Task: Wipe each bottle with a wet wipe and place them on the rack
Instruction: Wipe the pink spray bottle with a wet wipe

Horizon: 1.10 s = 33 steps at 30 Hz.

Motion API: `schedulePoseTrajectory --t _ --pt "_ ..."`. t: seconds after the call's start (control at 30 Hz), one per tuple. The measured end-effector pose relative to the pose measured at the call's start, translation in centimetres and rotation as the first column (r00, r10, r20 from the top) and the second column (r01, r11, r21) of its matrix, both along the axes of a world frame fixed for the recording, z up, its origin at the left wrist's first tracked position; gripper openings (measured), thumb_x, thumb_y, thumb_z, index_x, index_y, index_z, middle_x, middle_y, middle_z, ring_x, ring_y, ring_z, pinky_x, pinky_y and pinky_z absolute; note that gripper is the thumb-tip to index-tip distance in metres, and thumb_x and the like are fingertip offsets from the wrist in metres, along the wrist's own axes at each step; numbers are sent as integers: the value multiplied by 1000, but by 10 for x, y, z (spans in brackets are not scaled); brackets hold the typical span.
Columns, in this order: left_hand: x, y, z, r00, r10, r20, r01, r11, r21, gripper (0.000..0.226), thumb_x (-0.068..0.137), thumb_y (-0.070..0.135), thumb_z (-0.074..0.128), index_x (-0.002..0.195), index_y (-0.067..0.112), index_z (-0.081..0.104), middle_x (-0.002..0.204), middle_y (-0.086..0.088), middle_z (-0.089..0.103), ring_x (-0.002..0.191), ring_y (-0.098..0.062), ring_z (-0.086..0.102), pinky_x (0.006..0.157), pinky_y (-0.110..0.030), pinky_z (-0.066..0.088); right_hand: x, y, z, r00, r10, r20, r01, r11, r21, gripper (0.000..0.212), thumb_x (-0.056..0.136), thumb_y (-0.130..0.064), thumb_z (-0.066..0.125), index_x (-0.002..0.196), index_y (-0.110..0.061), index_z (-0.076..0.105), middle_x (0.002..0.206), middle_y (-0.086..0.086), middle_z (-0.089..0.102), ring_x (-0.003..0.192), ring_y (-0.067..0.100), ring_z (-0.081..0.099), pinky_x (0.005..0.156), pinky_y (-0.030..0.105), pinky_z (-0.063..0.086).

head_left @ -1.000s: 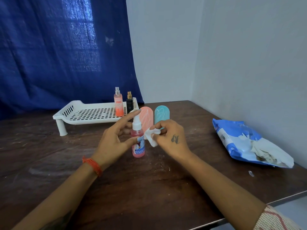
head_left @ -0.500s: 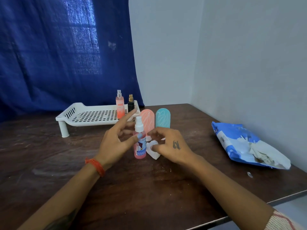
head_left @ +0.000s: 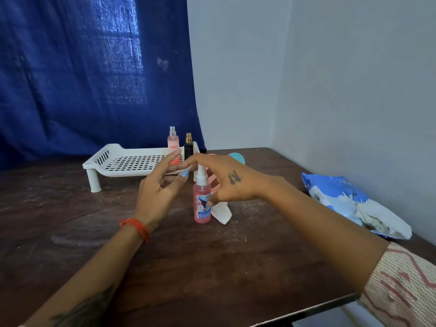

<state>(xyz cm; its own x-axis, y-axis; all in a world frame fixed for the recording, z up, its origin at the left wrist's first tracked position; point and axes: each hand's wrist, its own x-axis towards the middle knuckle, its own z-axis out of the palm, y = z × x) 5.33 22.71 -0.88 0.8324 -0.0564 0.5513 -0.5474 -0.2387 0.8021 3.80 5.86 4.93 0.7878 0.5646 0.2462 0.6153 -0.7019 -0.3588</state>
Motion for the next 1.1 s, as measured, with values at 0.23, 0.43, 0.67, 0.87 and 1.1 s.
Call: schedulePoseTrajectory --t 0.23,0.43,0.67,0.87,1.1 --pt "0 0 1 998 -2 -58 4 1000 31 55 88 12 61 139 23 43 116 0 60 100 -17 60 90 -33 47 10 2 -1 999 -16 37 18 998 -54 51 70 -5 76 114 -17 54 112 3 58 100 16 56 80 31 55" --pt "6 8 1 996 59 -67 -62 997 -39 53 87 5 60 135 26 48 123 -7 61 106 -19 59 96 -34 47 17 1 8 1000 -19 -11 18 998 -55 40 65 -9 81 98 -14 60 102 -1 63 93 14 60 74 27 56" --pt "18 21 0 956 283 -81 -289 954 -83 51 88 23 64 136 26 47 128 -1 59 91 0 55 94 -28 43 41 19 38 995 -14 95 19 998 -59 39 59 -12 84 90 -10 60 90 -2 64 82 11 61 71 25 53" --pt "26 25 -1 914 378 -149 -397 909 -127 49 87 22 65 133 25 49 129 0 59 99 -12 61 100 -37 44 79 51 66 985 -21 172 27 999 -36 39 60 -13 85 85 -20 56 85 -11 59 76 0 57 59 10 42" --pt "33 23 -3 896 374 -239 -420 889 -184 50 87 13 63 134 24 50 125 2 60 85 -4 59 95 -30 46 128 92 76 979 -42 199 69 989 -130 39 63 -10 83 86 -19 52 97 -2 58 91 15 58 66 22 51"
